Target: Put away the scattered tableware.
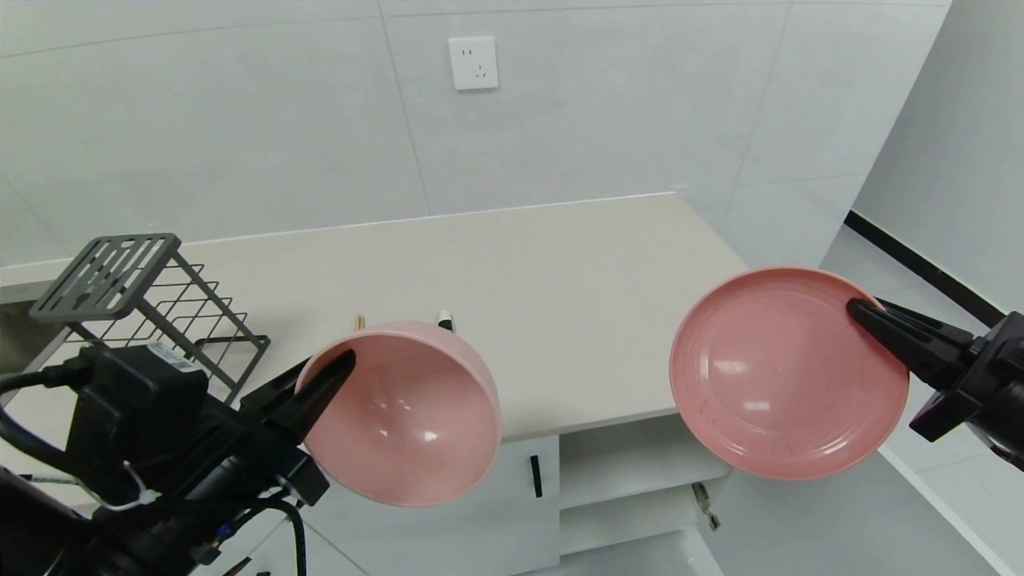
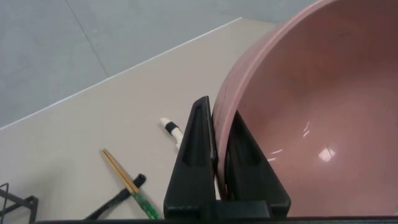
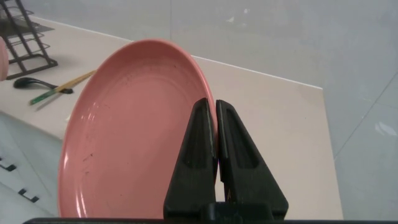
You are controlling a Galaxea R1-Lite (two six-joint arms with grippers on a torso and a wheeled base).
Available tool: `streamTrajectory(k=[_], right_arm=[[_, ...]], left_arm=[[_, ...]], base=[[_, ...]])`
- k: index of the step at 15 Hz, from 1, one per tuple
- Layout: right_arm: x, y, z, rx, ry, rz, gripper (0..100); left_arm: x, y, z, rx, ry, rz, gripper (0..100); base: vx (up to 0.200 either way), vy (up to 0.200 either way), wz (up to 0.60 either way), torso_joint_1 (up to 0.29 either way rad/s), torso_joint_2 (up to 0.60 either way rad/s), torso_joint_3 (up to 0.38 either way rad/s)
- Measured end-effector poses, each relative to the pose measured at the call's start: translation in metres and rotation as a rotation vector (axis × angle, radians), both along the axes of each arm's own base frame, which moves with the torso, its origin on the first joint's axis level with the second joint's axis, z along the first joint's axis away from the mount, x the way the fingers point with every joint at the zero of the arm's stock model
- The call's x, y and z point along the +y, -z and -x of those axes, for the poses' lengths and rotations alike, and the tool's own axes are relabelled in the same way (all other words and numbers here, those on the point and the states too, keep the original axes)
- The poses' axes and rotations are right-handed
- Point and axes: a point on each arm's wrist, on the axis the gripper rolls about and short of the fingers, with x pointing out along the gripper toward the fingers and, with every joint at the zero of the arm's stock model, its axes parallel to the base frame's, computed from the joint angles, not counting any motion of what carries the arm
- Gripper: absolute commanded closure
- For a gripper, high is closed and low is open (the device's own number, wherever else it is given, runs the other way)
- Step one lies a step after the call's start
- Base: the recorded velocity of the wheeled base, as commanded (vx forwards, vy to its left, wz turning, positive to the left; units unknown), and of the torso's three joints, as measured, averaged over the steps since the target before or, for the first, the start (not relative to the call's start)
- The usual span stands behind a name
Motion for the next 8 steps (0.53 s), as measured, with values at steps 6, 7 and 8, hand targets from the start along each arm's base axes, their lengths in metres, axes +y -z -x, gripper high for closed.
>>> streamTrajectory(k=[6,7,8], right_arm=[[0.0001,0.0004,-0.0006,0.004,0.0,0.0,100],[0.0001,0.0004,-0.0006,0.004,0.0,0.0,100],[0.0001,0.0005,-0.0006,0.004,-0.001,-0.001,100]], left_arm=[[0.0003,0.0005,0.0009,0.005,0.002,0.005,100],[0.0004,0.0004,0.001,0.008,0.003,0.013,100],[0.0004,0.0004,0.0011,0.013,0.005,0.024,100]], base=[[0.0,0.0,0.0,0.0,0.0,0.0],[0.0,0.0,0.0,0.0,0.0,0.0],[0.0,0.0,0.0,0.0,0.0,0.0]])
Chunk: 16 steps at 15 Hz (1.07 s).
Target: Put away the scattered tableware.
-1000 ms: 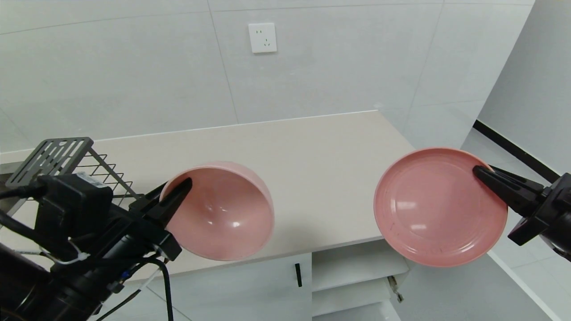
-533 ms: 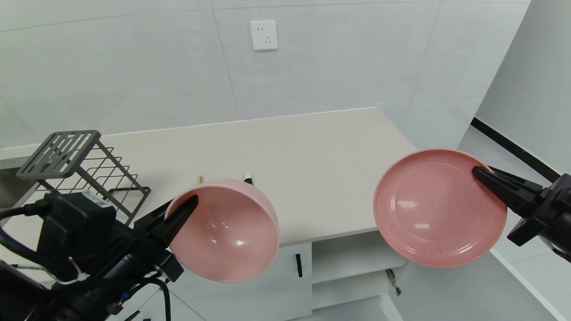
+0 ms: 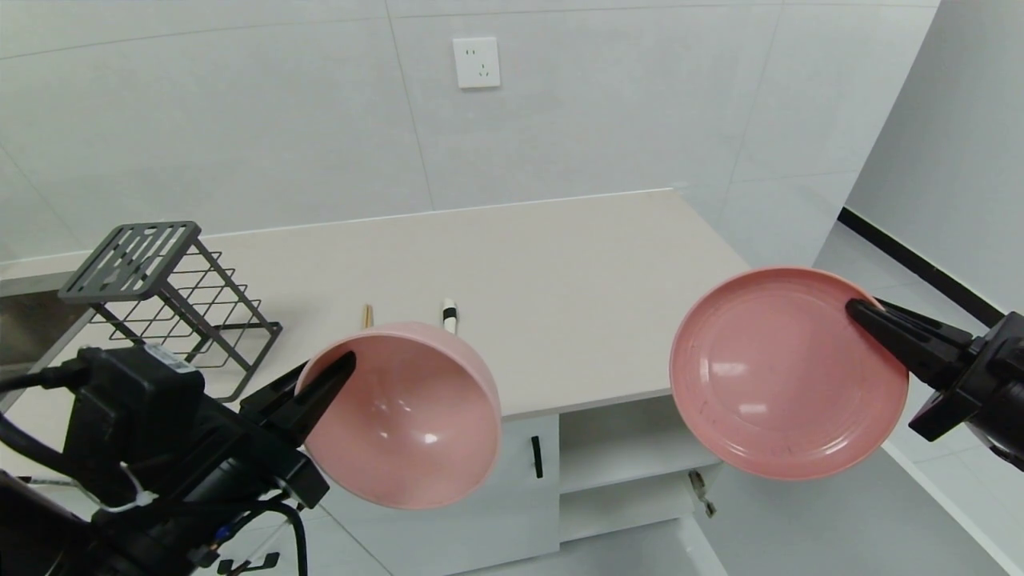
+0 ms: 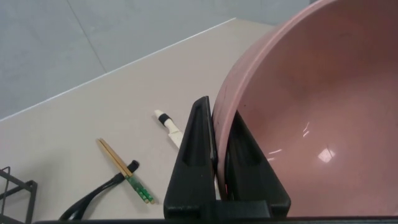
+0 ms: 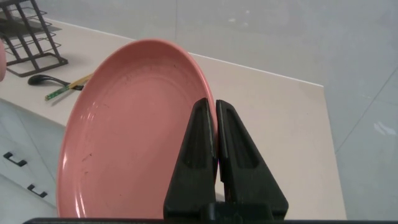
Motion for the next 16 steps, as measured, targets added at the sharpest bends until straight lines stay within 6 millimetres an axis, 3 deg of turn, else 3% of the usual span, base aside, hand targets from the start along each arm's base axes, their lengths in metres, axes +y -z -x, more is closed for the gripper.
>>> streamTrajectory(k=[14,16], right_arm=[[0.0,0.003,0.001,0.016,-0.001,0.001,100],[0.0,0.004,0.001,0.021,0.0,0.002,100]], left_arm=[[0.004,0.012,0.008,0.06,0.007,-0.016,100],[0.004,0.012,0.008,0.061,0.007,-0.017,100]], base=[[0.0,0.0,0.0,-0.123,0.27,0.143],[0.0,0.0,0.6,-0.117,0.25,0.151]])
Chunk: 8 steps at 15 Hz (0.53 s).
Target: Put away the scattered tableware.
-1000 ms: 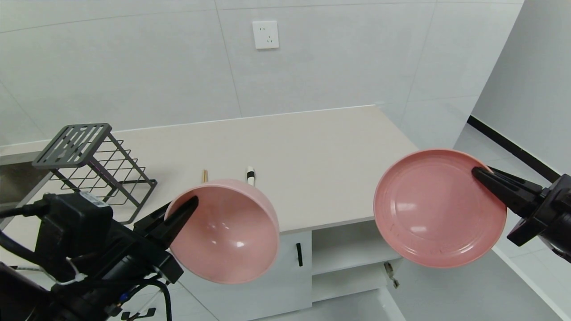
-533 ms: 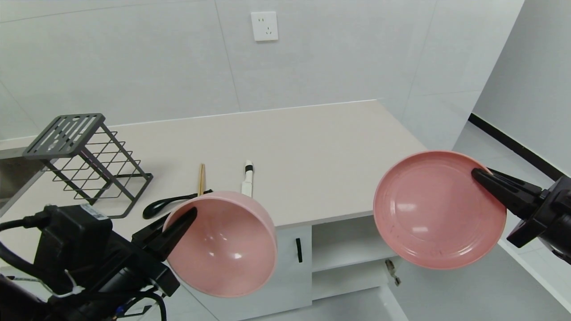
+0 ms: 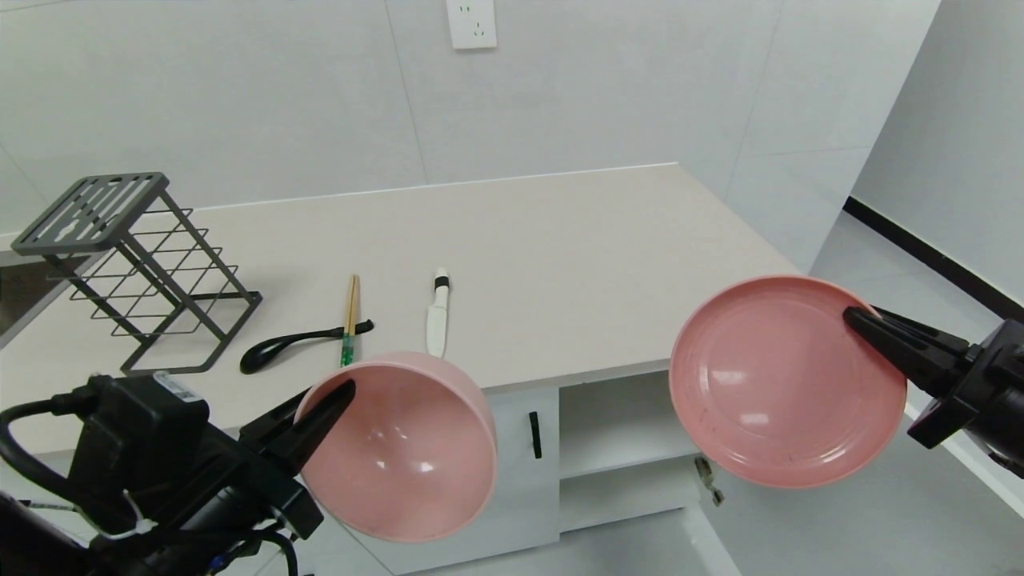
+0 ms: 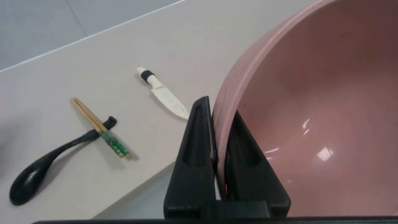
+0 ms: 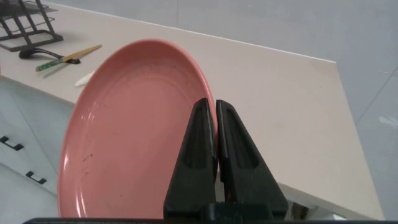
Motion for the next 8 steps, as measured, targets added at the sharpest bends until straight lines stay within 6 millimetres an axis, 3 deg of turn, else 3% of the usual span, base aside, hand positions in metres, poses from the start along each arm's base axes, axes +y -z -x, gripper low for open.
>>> streamTrajectory(k=[8], right_arm=[[-0.0006,0.0061,0.0034,0.029,0.0,0.005,100]], left_arm=[[-0.004,0.0029,-0.0014,0.015,0.018,-0.008,100]], base=[[0.0,0.0,0.0,-0.138,0.31,0.173]])
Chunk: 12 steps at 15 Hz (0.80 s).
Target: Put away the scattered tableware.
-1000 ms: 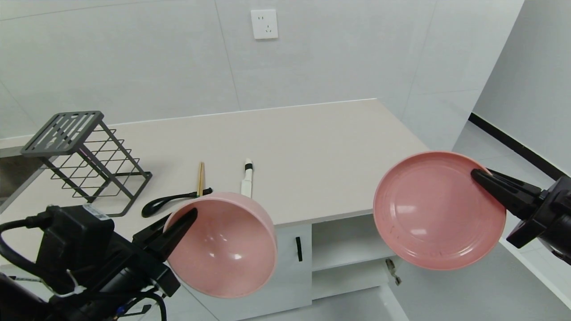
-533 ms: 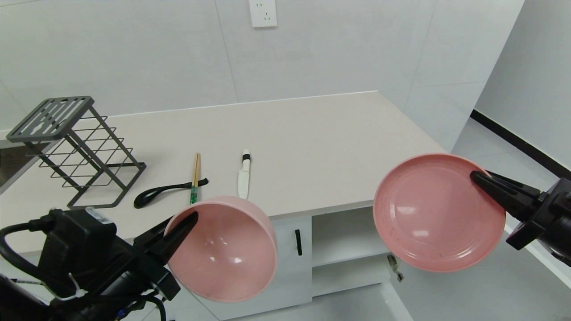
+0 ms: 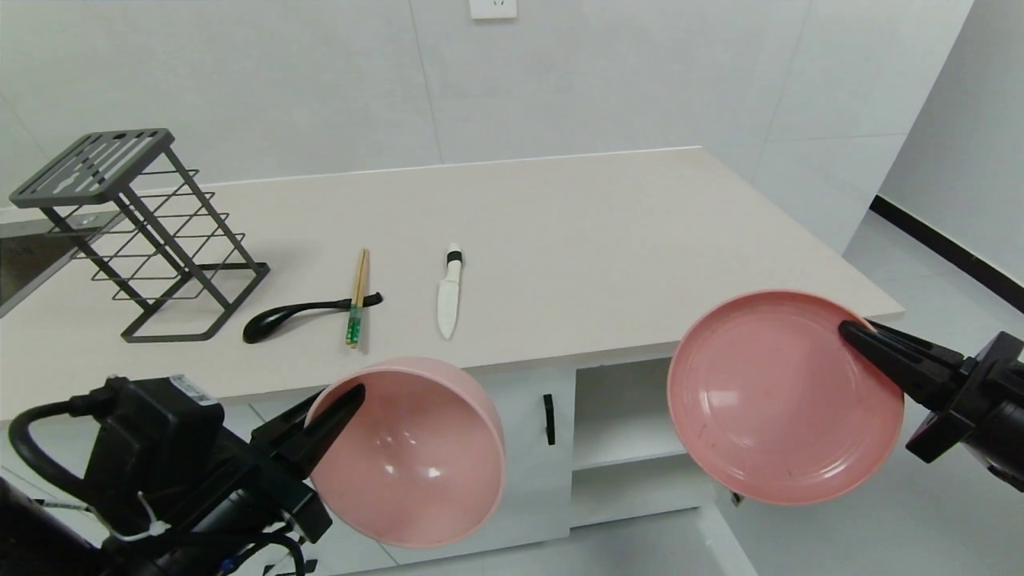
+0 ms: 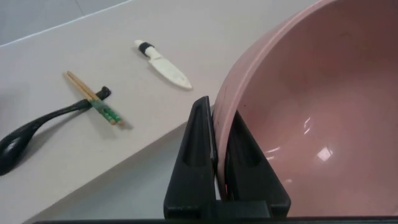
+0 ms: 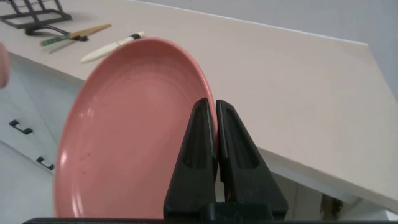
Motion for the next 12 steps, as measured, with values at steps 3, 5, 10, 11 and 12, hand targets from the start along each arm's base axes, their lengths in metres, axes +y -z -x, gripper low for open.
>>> streamTrajectory(k=[3,5,10,11,12], right_arm=[[0.0,0.0021,0.0001,0.01,0.0,0.002,100],[-0.0001,0.0053,0.0008,0.026,0.0,0.004,100],[-0.0004,0.0072,0.0027,0.035,-0.001,0.005,100],[-0.0004,0.0071,0.0031,0.034,-0.002,0.005,100],[-0.0007,0.0081,0.0032,0.041,0.001,0.006,100]], left_arm=[[-0.0008,0.0023,-0.0009,0.013,0.001,-0.006,100],[-0.0012,0.003,-0.0014,0.017,0.002,-0.007,100],[-0.0019,0.0048,-0.0026,0.026,0.002,-0.013,100],[-0.002,0.0053,-0.0032,0.029,0.0,-0.014,100],[-0.0024,0.006,-0.0036,0.032,0.001,-0.016,100]], base=[[0.0,0.0,0.0,-0.064,0.17,0.092],[0.0,0.0,-0.3,-0.1,0.24,0.139],[0.0,0.0,-0.36,-0.095,0.21,0.126],[0.0,0.0,0.0,0.0,0.0,0.0],[0.0,0.0,0.0,0.0,0.0,0.0]])
